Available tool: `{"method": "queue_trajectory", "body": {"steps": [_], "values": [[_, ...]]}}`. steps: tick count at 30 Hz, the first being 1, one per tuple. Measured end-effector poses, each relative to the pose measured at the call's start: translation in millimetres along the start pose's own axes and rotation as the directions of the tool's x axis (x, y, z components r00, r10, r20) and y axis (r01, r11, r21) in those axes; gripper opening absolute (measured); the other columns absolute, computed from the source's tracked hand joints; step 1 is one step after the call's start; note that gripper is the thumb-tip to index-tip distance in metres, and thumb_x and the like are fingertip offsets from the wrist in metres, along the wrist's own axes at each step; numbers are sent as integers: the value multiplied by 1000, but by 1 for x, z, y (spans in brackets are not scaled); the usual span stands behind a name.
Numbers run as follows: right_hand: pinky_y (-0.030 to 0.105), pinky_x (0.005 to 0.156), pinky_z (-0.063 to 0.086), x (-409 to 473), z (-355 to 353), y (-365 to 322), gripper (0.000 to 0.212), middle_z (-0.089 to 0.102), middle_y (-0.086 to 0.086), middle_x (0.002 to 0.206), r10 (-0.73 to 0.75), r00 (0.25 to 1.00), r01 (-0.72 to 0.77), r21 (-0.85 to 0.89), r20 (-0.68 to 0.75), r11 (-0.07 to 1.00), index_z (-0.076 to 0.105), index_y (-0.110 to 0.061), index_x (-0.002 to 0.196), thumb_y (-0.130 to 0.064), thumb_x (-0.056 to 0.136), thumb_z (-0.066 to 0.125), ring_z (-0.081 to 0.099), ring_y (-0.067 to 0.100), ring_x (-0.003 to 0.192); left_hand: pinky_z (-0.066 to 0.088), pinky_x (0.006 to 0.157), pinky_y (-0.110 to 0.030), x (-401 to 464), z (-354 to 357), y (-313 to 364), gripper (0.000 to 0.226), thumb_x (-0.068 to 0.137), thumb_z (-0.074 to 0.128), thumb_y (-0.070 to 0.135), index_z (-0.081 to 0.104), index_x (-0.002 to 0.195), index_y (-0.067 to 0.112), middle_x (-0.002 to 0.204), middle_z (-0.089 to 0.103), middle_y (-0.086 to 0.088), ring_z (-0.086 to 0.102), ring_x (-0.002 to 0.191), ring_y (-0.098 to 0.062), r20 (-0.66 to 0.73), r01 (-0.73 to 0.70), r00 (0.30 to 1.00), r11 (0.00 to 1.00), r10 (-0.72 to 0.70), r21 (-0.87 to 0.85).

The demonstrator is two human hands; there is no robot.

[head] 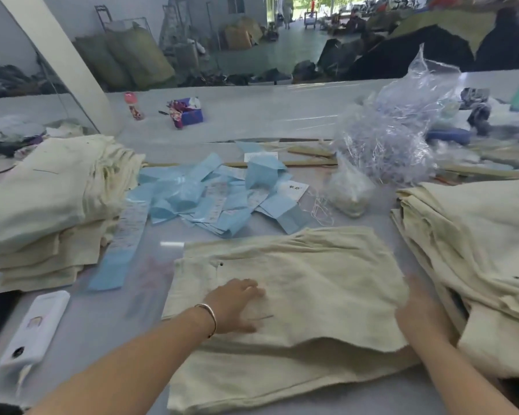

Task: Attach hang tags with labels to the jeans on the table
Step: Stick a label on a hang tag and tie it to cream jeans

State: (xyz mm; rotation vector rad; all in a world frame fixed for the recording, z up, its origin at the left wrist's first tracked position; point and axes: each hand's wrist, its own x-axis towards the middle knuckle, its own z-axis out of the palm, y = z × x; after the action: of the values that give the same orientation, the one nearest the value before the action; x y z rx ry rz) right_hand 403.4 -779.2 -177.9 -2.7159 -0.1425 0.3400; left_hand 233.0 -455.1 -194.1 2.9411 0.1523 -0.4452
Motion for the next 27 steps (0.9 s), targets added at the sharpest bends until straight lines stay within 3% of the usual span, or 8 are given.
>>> {"method": "queue_trajectory", "body": {"steps": [3, 5, 8, 11, 14, 18, 23, 27], "values": [[45, 102, 38, -9, 9, -21, 70, 19, 13, 153, 30, 1000, -30, -295, -4, 955, 8, -34, 152, -14, 94, 40, 27, 35, 136, 14, 118, -25, -22, 11, -20, 92, 75, 69, 63, 28, 150, 27, 161, 17, 1, 18, 147, -15, -38, -46, 998, 998, 45, -37], [45, 109, 25, -24, 23, -42, 67, 18, 10, 152, -76, 996, 49, -392, -55, 919, 21, -30, 150, -15, 89, 44, 18, 32, 138, 9, 119, -28, -43, 18, -38, 99, 71, 65, 72, 26, 151, 29, 162, 15, 2, 14, 148, -14, -88, -55, 995, 998, 56, 15], [49, 98, 40, -50, 61, -76, 35, 54, 20, 130, -441, 891, 415, -198, -112, 888, 64, -8, 117, -2, 82, 61, 47, 40, 119, 9, 119, -31, -80, 28, -57, 92, 73, 65, 68, 34, 149, 28, 159, 24, 2, 22, 146, -16, -208, -20, 978, 999, 9, -48], [46, 76, 53, -83, 90, -120, 22, 68, 18, 100, -615, 782, 613, -60, -103, 788, 72, -2, 94, 5, 73, 74, 63, 41, 91, 36, 111, -42, -111, 32, -67, 68, 71, 76, 45, 59, 131, 16, 140, 53, -7, 51, 128, -27, -339, 0, 941, 1000, 1, 3], [34, 84, 47, -113, 111, -164, 23, 66, 1, 109, -720, 692, 720, 26, 55, 694, 69, -14, 109, -19, 86, 69, 60, 25, 102, 57, 84, -42, -124, 41, -76, 57, 54, 84, 24, 72, 109, 12, 119, 67, -12, 66, 107, -33, -441, 42, 897, 998, -16, 50], [25, 90, 37, -129, 139, -210, 36, 56, -4, 117, -667, 719, 656, 127, 196, 744, 60, -22, 122, -43, 93, 54, 50, 15, 110, 51, 92, -33, -126, 42, -80, 38, 88, 64, 16, 65, 126, 20, 134, 58, -7, 60, 115, -29, -516, 220, 790, 939, -330, -264], [33, 80, 45, -145, 147, -273, 54, 66, 0, 100, -446, 841, 330, 362, 307, 872, 57, -21, 112, -67, 84, 50, 62, 18, 95, 50, 69, -25, -126, 24, -57, 14, 79, 61, 2, 73, 85, 6, 97, 68, -11, 64, 81, -24, -743, -127, 610, 892, -275, -434], [32, 63, 39, -141, 149, -295, 47, 66, 0, 82, -311, 889, 234, 251, 335, 939, 53, -20, 83, -66, 78, 53, 61, 20, 78, 53, 72, -30, -127, 30, -41, 18, 70, 56, -5, 67, 82, 2, 98, 67, -8, 63, 83, -20, -688, -260, 649, 756, -324, -601]]}}
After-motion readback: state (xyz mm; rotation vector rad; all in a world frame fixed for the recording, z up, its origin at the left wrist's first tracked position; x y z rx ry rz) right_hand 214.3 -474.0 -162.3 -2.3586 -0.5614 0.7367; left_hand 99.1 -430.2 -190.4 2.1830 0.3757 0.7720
